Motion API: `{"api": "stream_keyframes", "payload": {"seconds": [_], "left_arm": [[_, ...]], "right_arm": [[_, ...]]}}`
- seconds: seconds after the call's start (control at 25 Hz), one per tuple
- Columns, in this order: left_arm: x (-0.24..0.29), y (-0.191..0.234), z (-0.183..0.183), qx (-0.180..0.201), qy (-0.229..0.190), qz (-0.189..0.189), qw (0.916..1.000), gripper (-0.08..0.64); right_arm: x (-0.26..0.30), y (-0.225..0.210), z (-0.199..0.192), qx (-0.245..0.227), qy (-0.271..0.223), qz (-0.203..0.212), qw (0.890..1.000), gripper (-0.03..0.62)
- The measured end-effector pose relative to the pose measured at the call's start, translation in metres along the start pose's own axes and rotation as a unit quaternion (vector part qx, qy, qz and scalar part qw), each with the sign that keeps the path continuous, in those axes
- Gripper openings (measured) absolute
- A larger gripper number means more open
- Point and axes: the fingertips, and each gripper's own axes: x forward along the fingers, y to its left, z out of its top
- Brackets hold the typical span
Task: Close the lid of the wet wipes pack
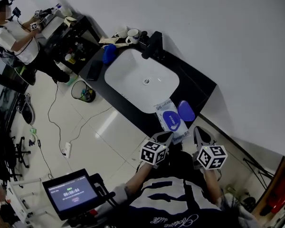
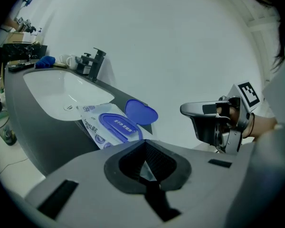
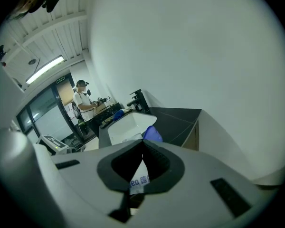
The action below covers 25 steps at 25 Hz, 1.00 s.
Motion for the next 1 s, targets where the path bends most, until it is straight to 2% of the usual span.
{"api": "stream_keyframes", "payload": {"seconds": [0.16, 0.32, 0.48, 0.6, 0.8, 1.0], "left_arm": [[0.007, 0.007, -0.009, -0.016, 0.018, 0.002, 0.9997, 0.000], [0.009, 0.013, -0.010, -0.038, 0.018, 0.003, 0.9991, 0.000], [0.009, 0.012, -0.012, -0.045, 0.023, 0.005, 0.9987, 0.000], [0.010, 0.012, -0.013, -0.046, 0.027, 0.006, 0.9986, 0.000], [0.011, 0.014, -0.014, -0.044, 0.027, 0.011, 0.9986, 0.000], [0.010, 0.014, -0.012, -0.045, 0.021, 0.011, 0.9987, 0.000]], "right_arm": [[0.017, -0.027, -0.001, -0.017, 0.026, -0.006, 1.000, -0.002], [0.045, -0.052, -0.011, -0.032, 0.054, 0.005, 0.998, -0.002], [0.069, -0.064, -0.019, -0.013, 0.076, 0.022, 0.997, -0.002], [0.077, -0.059, -0.014, 0.000, 0.075, 0.039, 0.996, -0.002], [0.074, -0.032, -0.008, -0.009, 0.072, 0.081, 0.994, -0.002], [0.073, 0.003, -0.022, -0.056, 0.097, 0.126, 0.986, -0.002]]}}
